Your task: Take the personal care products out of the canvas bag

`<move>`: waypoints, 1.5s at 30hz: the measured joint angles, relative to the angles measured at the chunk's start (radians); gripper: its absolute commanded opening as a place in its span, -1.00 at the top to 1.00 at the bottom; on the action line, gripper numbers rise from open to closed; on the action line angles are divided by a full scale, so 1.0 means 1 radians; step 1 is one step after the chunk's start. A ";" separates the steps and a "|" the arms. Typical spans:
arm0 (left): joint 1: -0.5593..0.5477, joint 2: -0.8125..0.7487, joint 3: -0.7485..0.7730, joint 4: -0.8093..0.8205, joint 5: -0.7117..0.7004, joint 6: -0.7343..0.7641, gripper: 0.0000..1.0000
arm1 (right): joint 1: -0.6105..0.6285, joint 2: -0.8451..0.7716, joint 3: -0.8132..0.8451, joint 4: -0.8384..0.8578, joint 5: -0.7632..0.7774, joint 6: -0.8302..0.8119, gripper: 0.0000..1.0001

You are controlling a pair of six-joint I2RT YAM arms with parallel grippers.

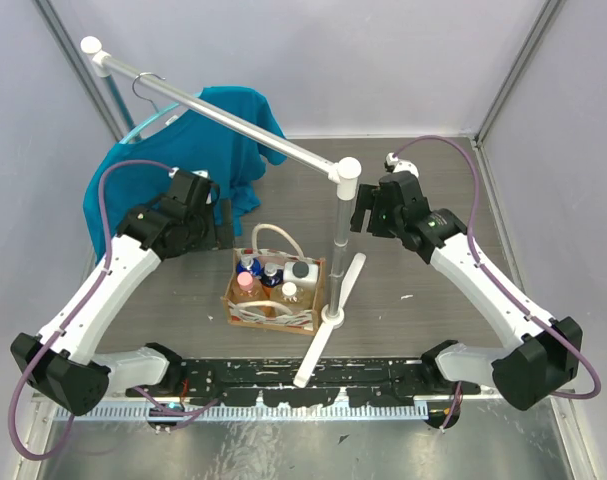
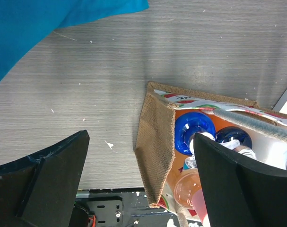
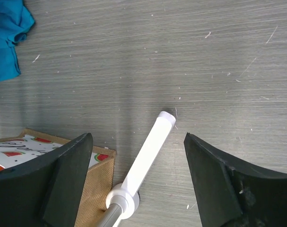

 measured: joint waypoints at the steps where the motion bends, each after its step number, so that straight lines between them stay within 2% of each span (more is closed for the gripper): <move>1: 0.000 0.000 -0.003 0.001 0.002 0.000 -0.97 | 0.000 0.002 0.003 -0.008 0.003 0.002 -0.71; 9: 0.000 -0.003 -0.021 0.002 0.012 -0.001 -0.98 | 0.000 0.008 0.019 -0.051 0.027 0.024 -0.69; 11: 0.000 -0.008 -0.026 0.002 0.013 -0.001 -0.98 | 0.000 -0.019 0.006 -0.061 0.037 0.031 -0.98; 12: 0.000 -0.010 -0.027 0.001 0.013 -0.002 -0.99 | 0.000 -0.034 -0.003 -0.061 0.038 0.036 -1.00; 17: 0.000 -0.023 -0.046 0.005 0.023 -0.020 -0.98 | 0.000 -0.149 -0.082 -0.059 0.036 0.041 -1.00; 22: 0.000 -0.031 -0.065 0.005 0.049 -0.038 -0.94 | 0.000 -0.212 -0.076 -0.090 -0.035 0.048 -1.00; 31: 0.000 -0.079 -0.070 0.006 0.068 -0.057 -0.93 | 0.042 -0.239 -0.083 -0.230 -0.114 0.121 -1.00; 34: 0.000 -0.084 -0.071 0.006 0.071 -0.062 -0.93 | 0.114 -0.240 -0.146 -0.257 -0.117 0.187 -1.00; 40: 0.000 -0.094 -0.090 0.007 0.083 -0.072 -0.91 | 0.359 -0.223 -0.218 -0.354 -0.063 0.354 -1.00; 45: 0.000 -0.096 -0.090 0.005 0.090 -0.074 -0.92 | 0.491 -0.180 -0.261 -0.366 -0.022 0.474 -1.00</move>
